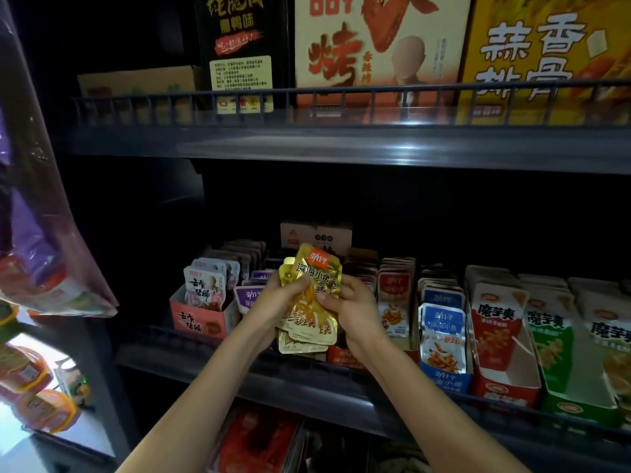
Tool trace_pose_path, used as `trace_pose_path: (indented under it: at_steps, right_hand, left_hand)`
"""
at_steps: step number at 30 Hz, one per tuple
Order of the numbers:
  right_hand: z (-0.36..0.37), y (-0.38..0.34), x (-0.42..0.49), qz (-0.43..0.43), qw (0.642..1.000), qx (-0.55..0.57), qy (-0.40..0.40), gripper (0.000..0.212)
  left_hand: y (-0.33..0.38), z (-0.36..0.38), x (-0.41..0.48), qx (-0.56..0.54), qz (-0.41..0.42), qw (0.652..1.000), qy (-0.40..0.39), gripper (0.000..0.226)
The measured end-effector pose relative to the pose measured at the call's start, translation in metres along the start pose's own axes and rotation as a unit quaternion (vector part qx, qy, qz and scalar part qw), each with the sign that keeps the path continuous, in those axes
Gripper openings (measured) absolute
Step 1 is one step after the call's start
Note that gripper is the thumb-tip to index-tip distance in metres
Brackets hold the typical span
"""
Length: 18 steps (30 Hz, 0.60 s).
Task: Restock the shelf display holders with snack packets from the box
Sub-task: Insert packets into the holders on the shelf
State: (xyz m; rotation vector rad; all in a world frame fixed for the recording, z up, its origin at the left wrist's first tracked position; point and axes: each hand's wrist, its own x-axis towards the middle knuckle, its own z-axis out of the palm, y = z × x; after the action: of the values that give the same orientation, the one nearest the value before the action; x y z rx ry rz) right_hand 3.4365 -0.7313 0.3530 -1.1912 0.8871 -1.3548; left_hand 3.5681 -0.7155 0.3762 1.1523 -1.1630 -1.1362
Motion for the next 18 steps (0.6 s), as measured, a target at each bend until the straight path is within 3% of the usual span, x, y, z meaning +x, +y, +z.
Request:
trace_pose_path:
  at_steps: [3, 7, 10, 13, 18]
  right_hand:
    - [0.001, -0.003, -0.009, 0.002, 0.997, -0.073, -0.021, 0.03]
    - [-0.011, -0.005, -0.019, 0.05, 0.993, -0.091, -0.056, 0.024]
    - [-0.028, -0.003, -0.014, 0.051, 0.992, -0.109, -0.023, 0.014]
    - [-0.03, 0.002, -0.005, 0.057, 0.985, -0.161, -0.012, 0.025]
    - [-0.005, -0.009, 0.024, 0.038, 0.974, -0.219, -0.05, 0.036]
  left_hand:
    - [-0.008, -0.003, -0.01, -0.013, -0.019, 1.0, 0.02, 0.039]
    - [-0.022, -0.016, -0.031, -0.098, -0.064, 0.992, 0.041, 0.027]
    - [-0.031, -0.031, -0.044, -0.117, -0.052, 0.989, 0.073, 0.029]
    - [-0.035, -0.045, -0.05, -0.112, -0.035, 0.988, 0.101, 0.036]
    - [-0.032, -0.058, -0.048, -0.107, 0.002, 0.987, 0.122, 0.029]
